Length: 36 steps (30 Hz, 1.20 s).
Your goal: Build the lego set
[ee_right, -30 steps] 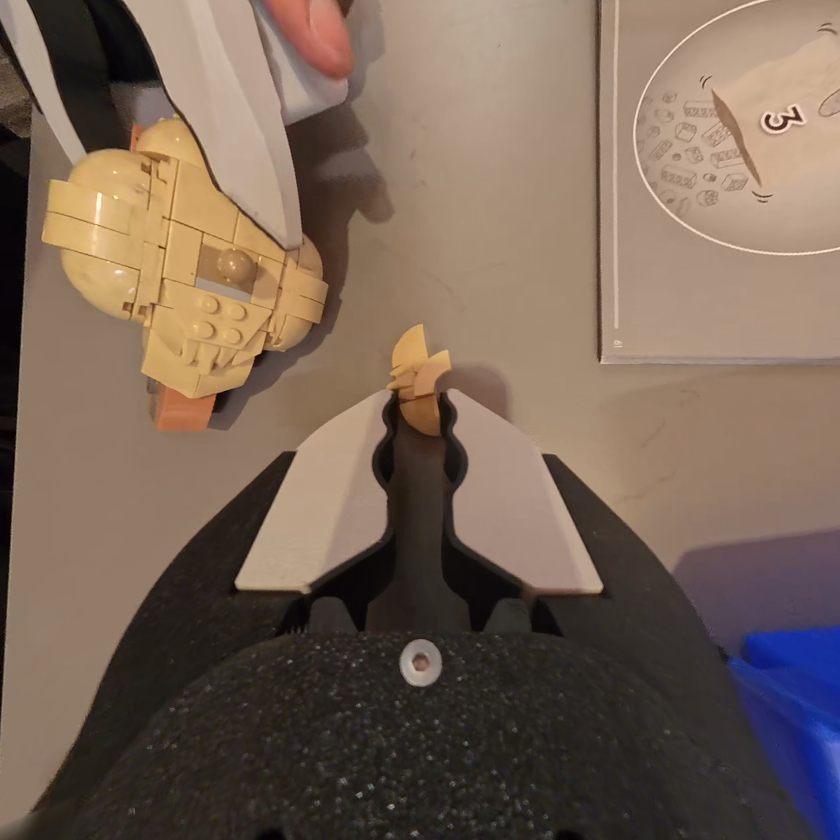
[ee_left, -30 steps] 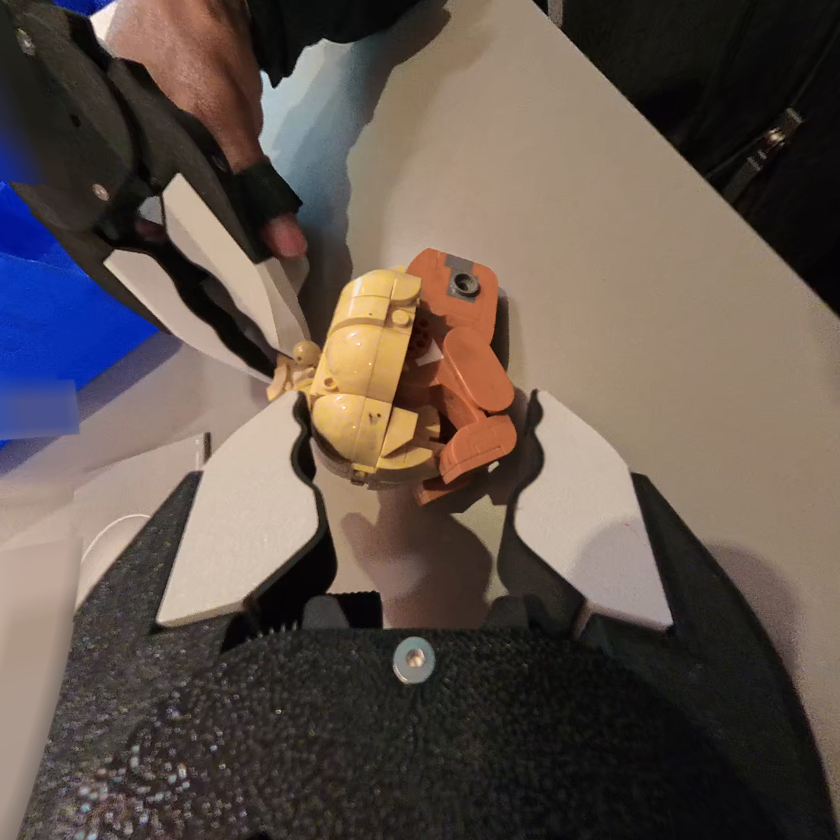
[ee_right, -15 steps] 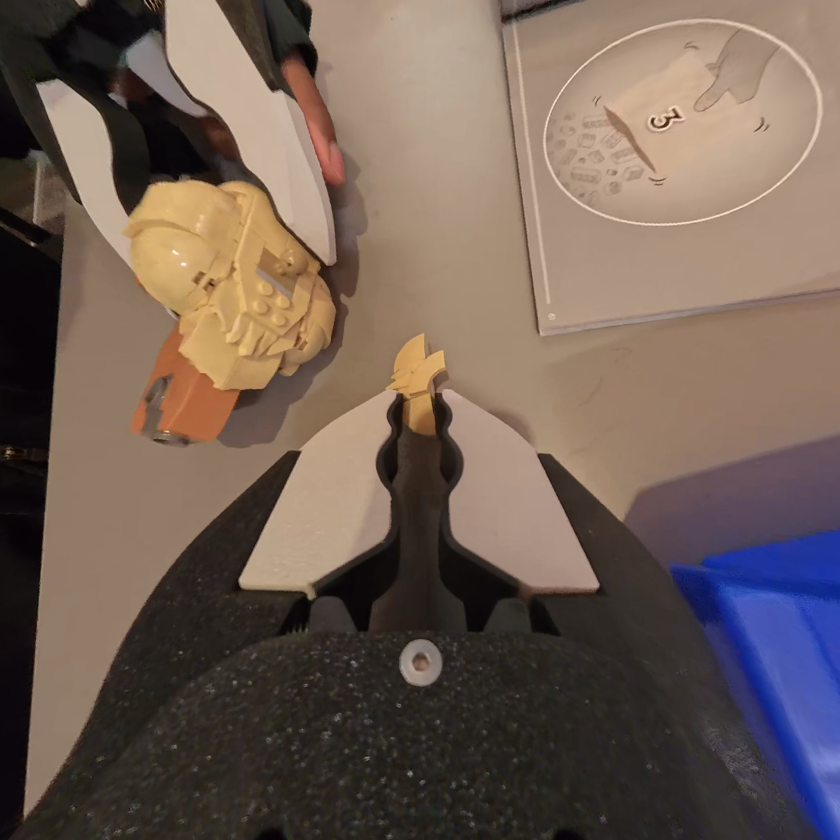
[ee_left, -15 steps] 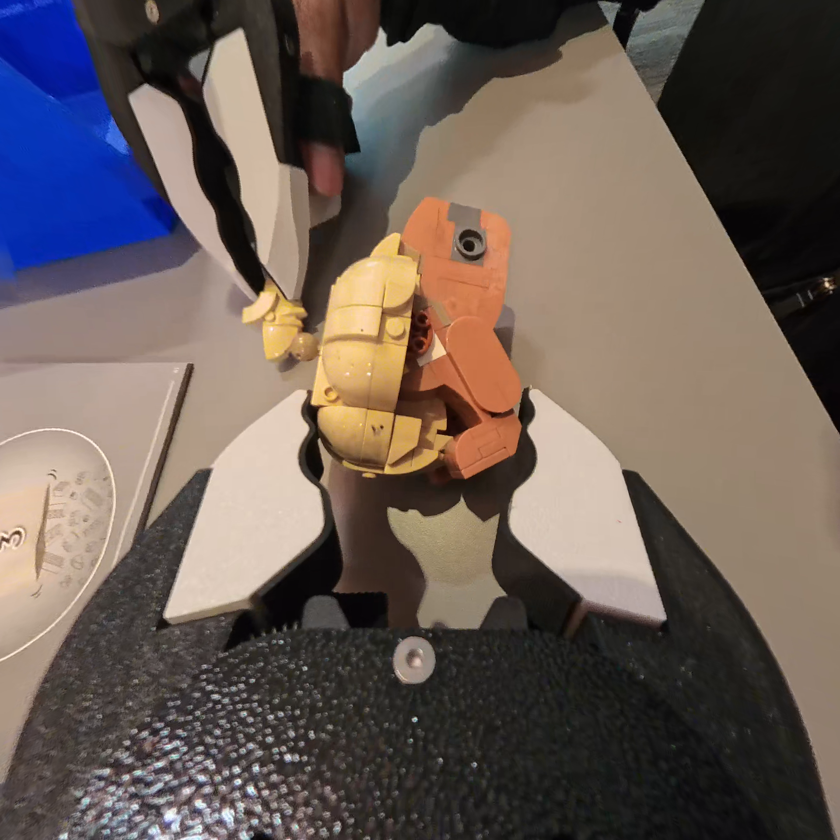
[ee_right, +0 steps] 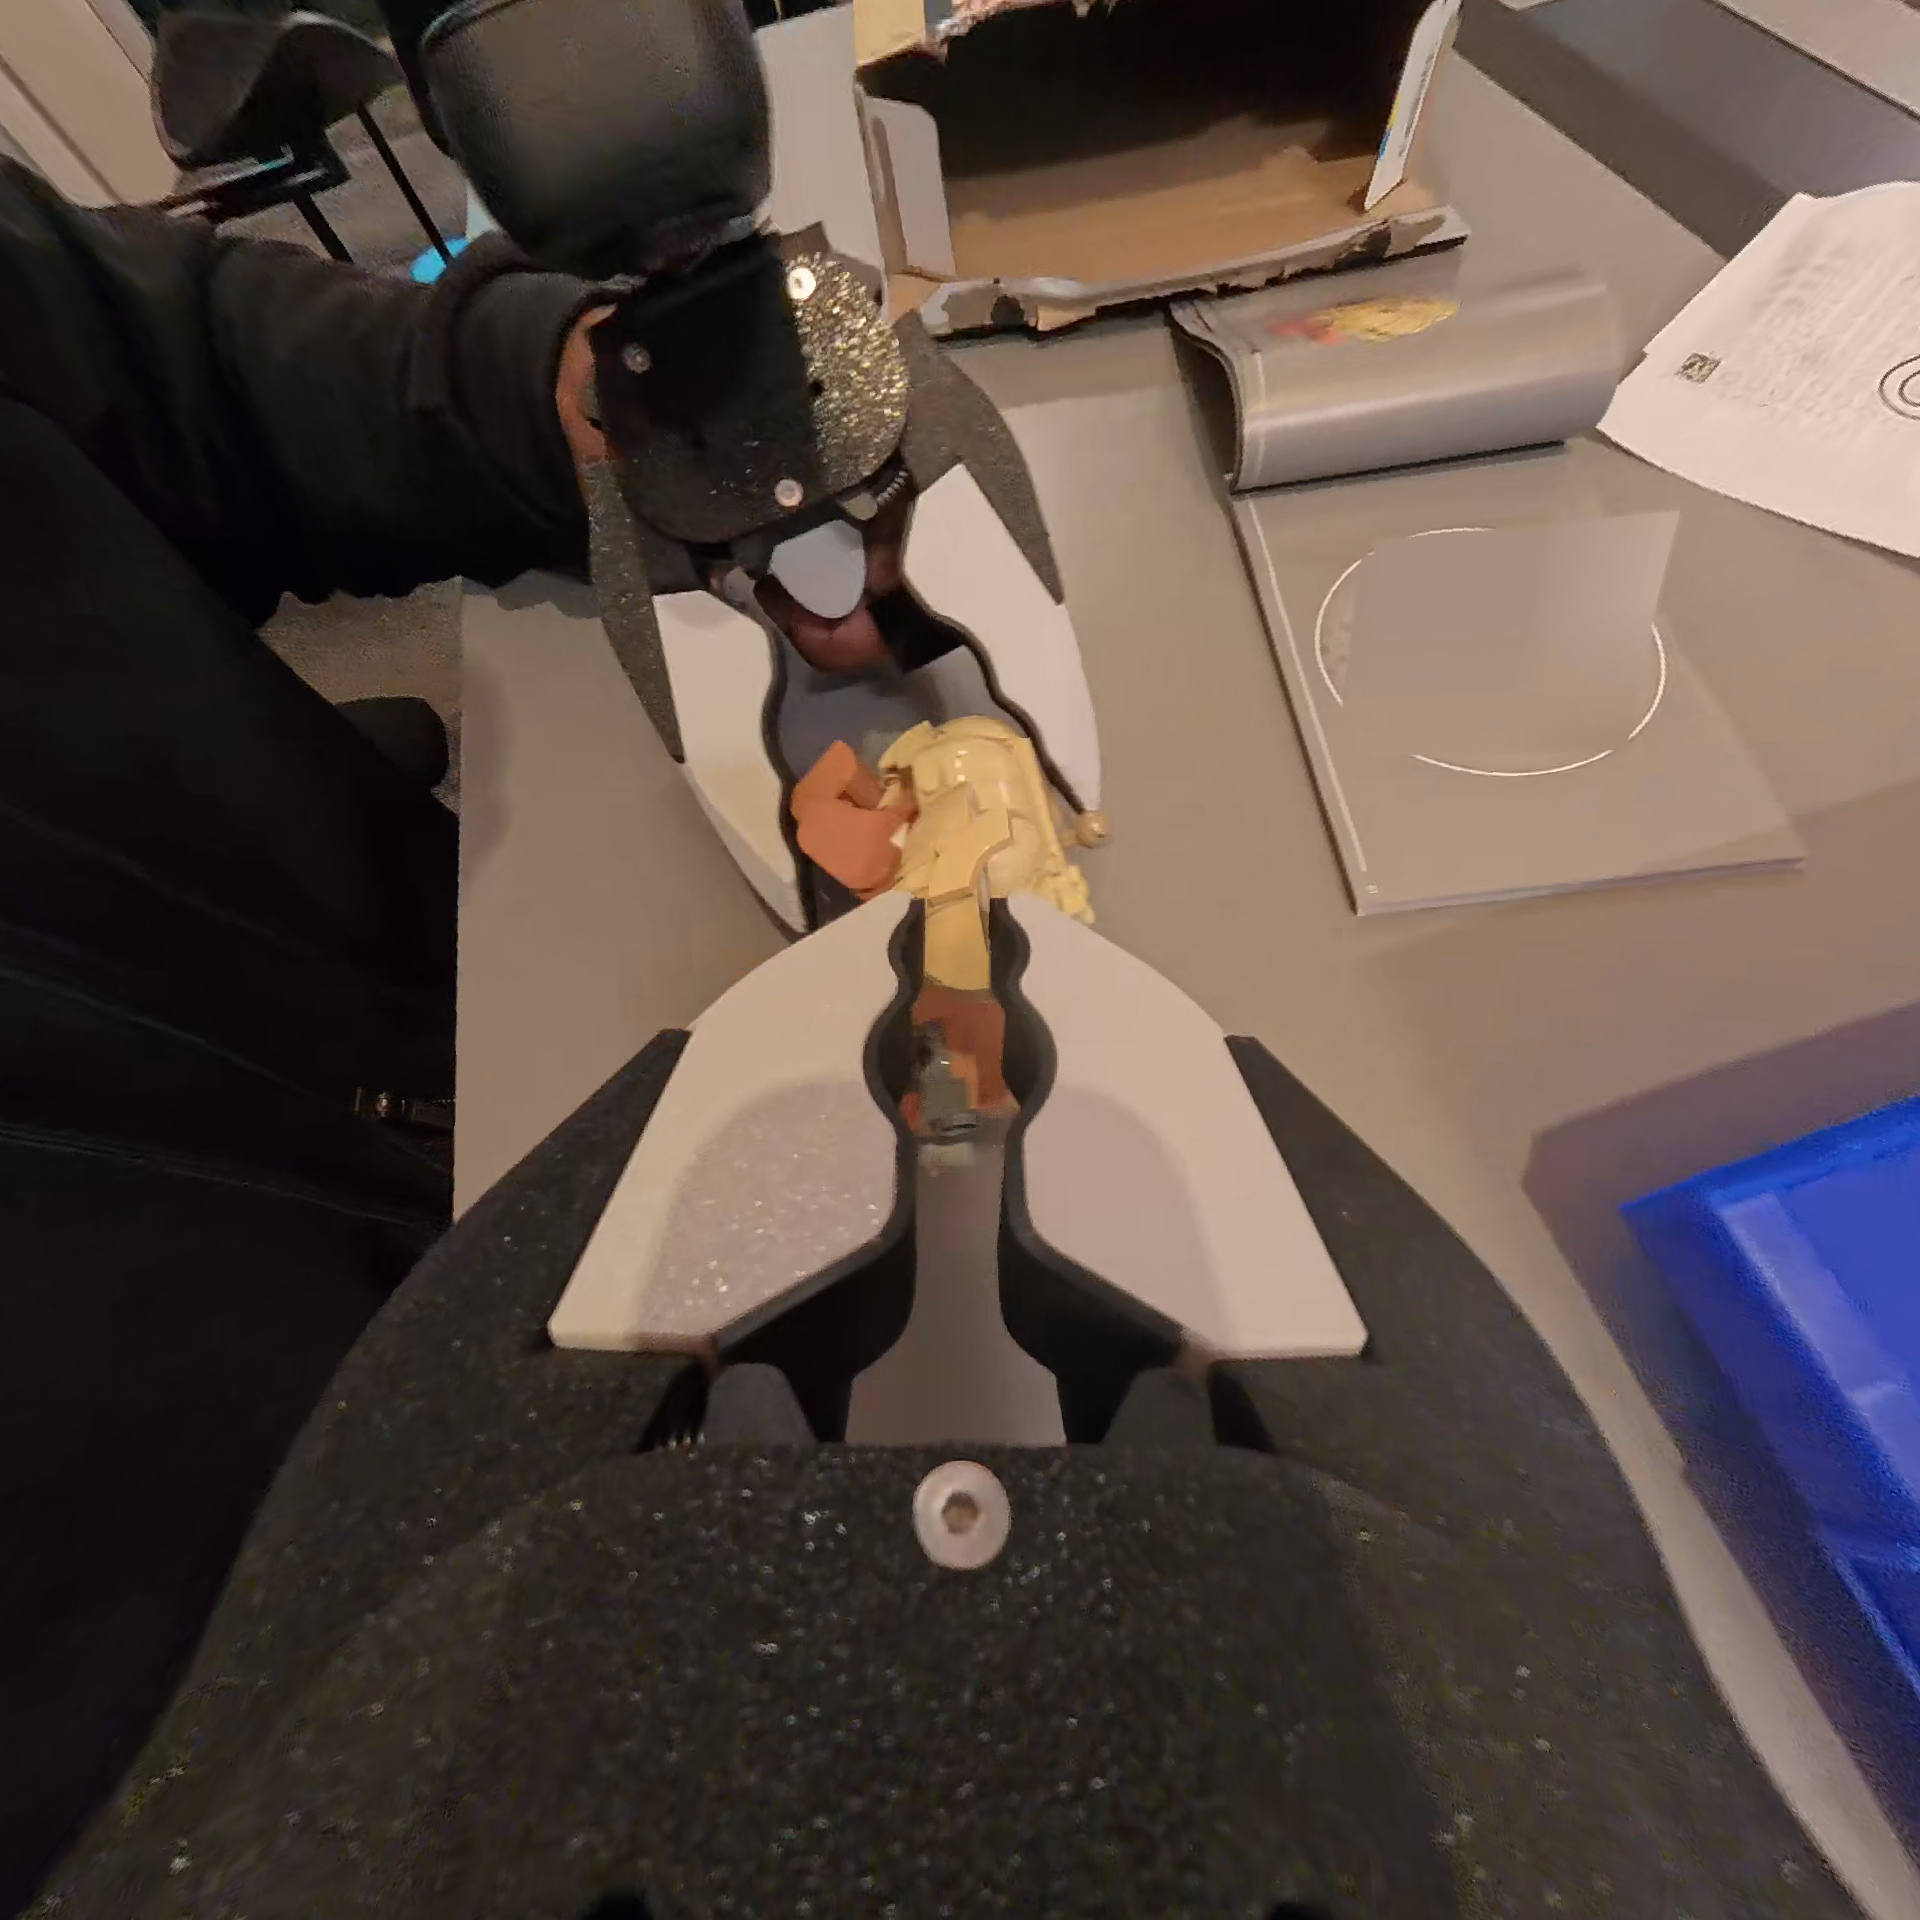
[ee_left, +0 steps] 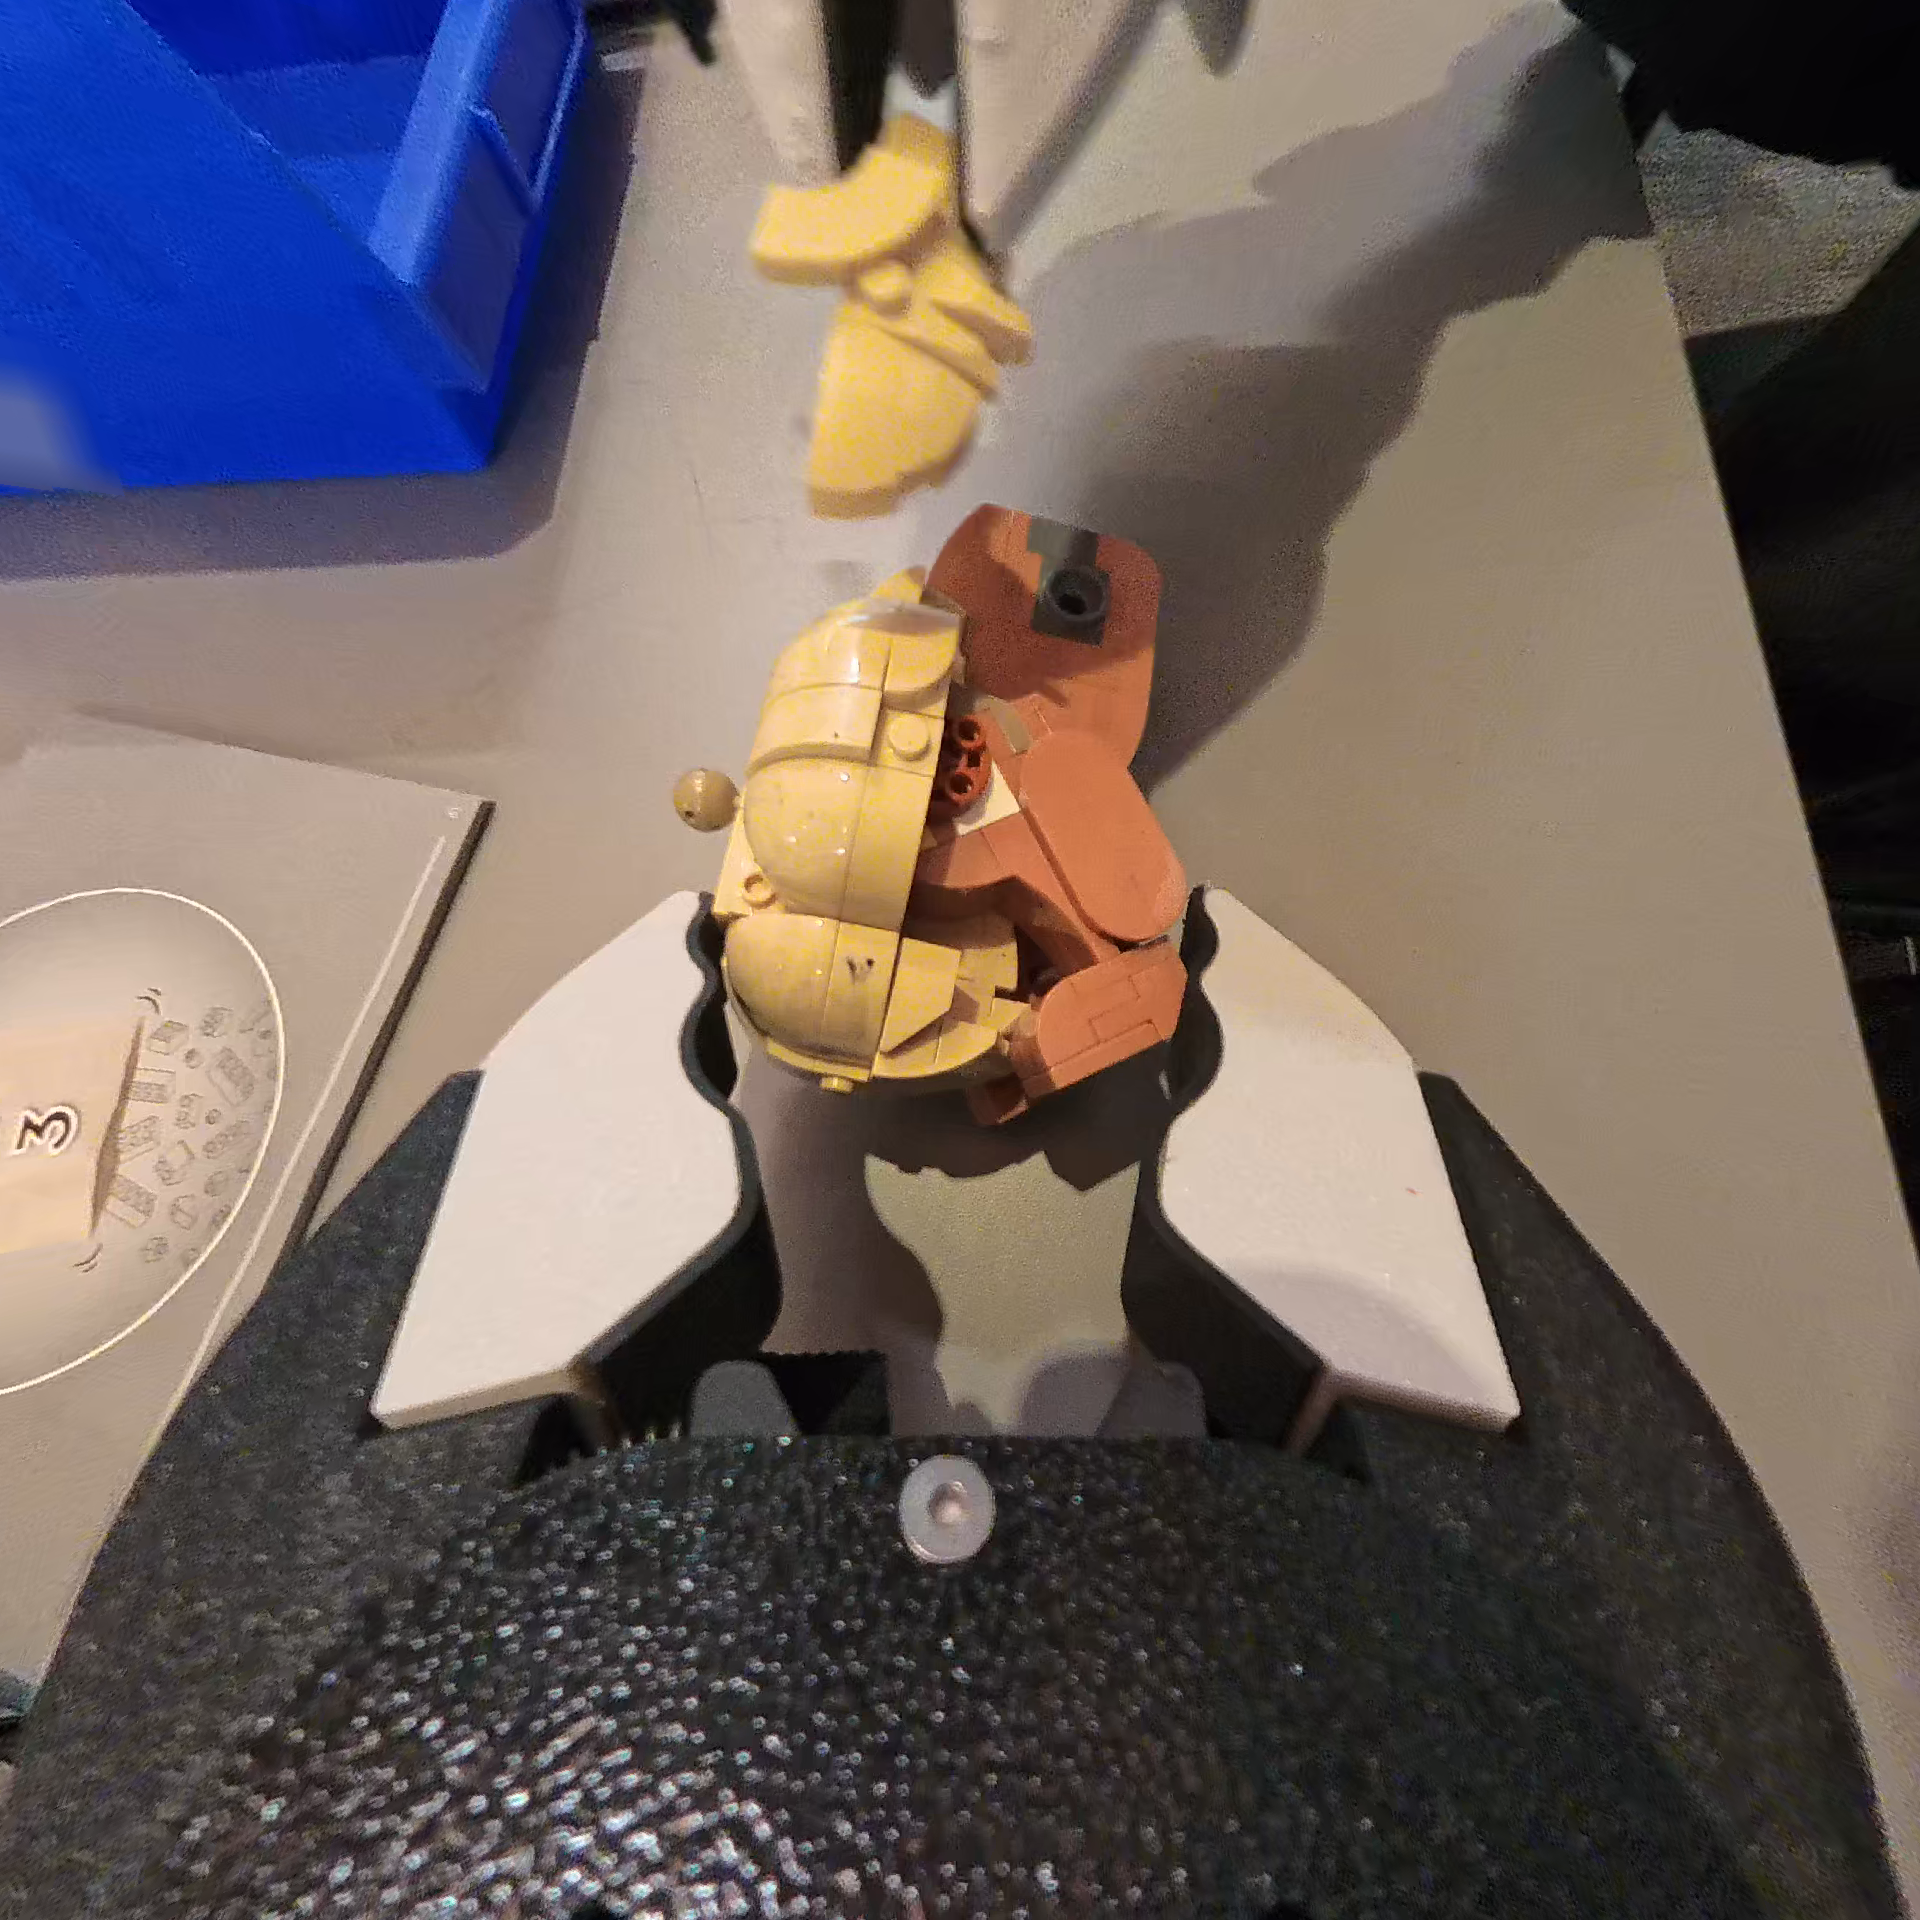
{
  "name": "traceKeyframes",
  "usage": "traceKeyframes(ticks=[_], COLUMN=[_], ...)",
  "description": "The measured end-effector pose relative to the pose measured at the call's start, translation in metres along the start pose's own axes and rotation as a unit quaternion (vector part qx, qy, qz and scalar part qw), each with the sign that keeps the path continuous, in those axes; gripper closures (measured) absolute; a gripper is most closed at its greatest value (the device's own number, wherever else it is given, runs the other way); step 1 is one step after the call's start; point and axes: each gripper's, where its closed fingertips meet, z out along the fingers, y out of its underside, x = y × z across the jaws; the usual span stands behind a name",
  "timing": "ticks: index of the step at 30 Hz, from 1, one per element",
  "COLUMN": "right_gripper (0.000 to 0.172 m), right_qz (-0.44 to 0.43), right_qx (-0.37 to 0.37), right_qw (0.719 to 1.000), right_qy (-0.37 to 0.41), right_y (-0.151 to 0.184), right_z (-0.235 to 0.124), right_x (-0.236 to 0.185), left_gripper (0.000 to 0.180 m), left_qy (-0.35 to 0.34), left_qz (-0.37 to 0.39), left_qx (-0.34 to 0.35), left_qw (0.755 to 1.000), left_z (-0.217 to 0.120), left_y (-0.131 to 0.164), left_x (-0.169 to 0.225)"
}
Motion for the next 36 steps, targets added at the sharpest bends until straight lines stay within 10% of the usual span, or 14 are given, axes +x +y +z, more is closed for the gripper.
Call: traceKeyframes(ticks=[36], right_gripper=[0.162], right_qz=[0.041], right_qx=[-0.036], right_qw=[0.998], right_qy=[0.032], right_y=[0.010], right_z=[0.046], right_x=[-0.026], left_gripper=[0.102], left_qy=[-0.102], left_qz=[0.081], left_qx=[0.014], left_qw=[0.991], left_z=[-0.003], left_y=[0.001], left_x=[-0.005])
